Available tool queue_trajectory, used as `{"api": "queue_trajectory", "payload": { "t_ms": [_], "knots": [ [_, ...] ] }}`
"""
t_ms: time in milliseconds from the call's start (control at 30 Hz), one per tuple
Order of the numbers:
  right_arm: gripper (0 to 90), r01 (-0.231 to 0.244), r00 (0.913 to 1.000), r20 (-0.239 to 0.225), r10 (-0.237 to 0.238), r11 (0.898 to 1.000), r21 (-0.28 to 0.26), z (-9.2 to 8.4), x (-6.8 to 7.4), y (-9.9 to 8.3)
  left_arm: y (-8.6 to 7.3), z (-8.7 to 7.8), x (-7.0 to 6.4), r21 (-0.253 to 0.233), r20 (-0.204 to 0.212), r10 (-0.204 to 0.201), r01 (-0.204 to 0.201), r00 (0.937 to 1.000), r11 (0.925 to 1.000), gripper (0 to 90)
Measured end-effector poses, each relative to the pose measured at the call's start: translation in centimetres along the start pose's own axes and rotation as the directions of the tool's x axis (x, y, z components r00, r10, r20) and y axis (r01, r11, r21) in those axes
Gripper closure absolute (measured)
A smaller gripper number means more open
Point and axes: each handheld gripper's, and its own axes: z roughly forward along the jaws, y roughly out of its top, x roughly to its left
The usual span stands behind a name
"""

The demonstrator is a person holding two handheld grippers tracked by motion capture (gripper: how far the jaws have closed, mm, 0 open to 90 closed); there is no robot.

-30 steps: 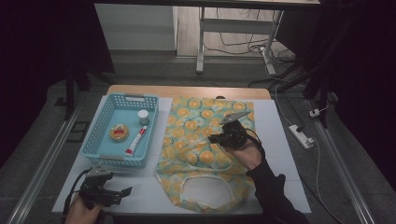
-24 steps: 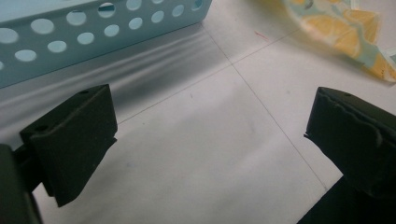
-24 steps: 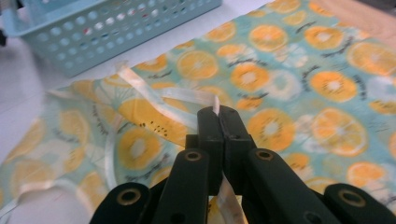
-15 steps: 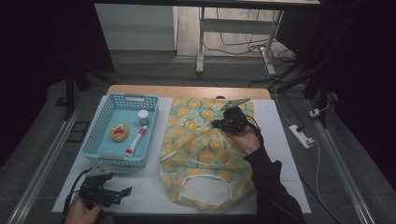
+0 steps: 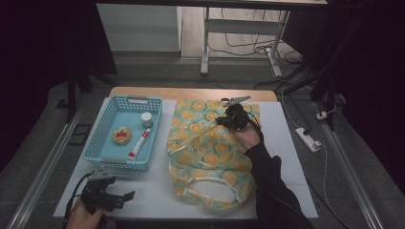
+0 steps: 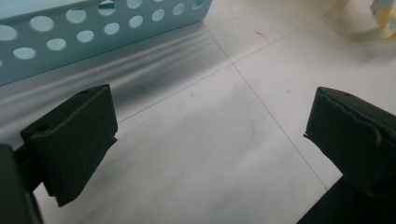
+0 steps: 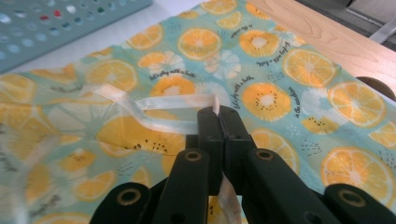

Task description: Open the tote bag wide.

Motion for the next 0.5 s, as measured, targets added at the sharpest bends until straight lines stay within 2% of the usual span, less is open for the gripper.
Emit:
{"api": "queue_trajectory", "payload": {
  "t_ms": [67, 100, 367, 500],
  "knots": [
    [88.6, 0.006, 1.0, 0.0, -0.006, 1.0, 0.009, 0.4, -0.1, -0.2, 0.0, 0.0, 0.0, 0.001, 0.0, 0.0, 0.0, 1.0, 1.0, 2.6],
    [88.5, 0.015, 0.9998, 0.009, -0.016, 0.999, 0.035, 1.2, -0.1, -0.8, 0.0, 0.0, 0.0, 0.001, 0.0, 0.0, 0.0, 1.0, 1.0, 2.6],
    [88.1, -0.009, 0.9999, -0.005, 0.009, 0.994, 0.104, 3.4, -0.6, -2.4, 0.0, 0.0, 0.0, 0.002, 0.0, 0.001, -0.001, 1.0, 1.0, 2.6],
    [87.4, -0.005, 1.0, -0.005, 0.006, 0.991, 0.136, 4.2, -0.6, -3.0, 0.0, 0.0, 0.0, -0.001, 0.002, 0.001, -0.001, 1.0, 1.0, 2.6]
  ]
}}
